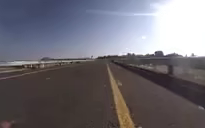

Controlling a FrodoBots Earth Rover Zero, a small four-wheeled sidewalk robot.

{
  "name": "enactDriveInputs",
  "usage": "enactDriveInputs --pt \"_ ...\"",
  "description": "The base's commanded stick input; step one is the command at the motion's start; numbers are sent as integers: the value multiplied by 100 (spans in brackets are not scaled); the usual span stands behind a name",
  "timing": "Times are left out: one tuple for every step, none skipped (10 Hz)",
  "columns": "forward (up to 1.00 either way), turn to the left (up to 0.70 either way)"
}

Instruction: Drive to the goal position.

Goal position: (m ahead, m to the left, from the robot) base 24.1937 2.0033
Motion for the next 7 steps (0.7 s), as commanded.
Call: enactDriveInputs --pt "70 0" --pt "70 0" --pt "70 0" --pt "70 0" --pt "70 0" --pt "70 0" --pt "70 0"
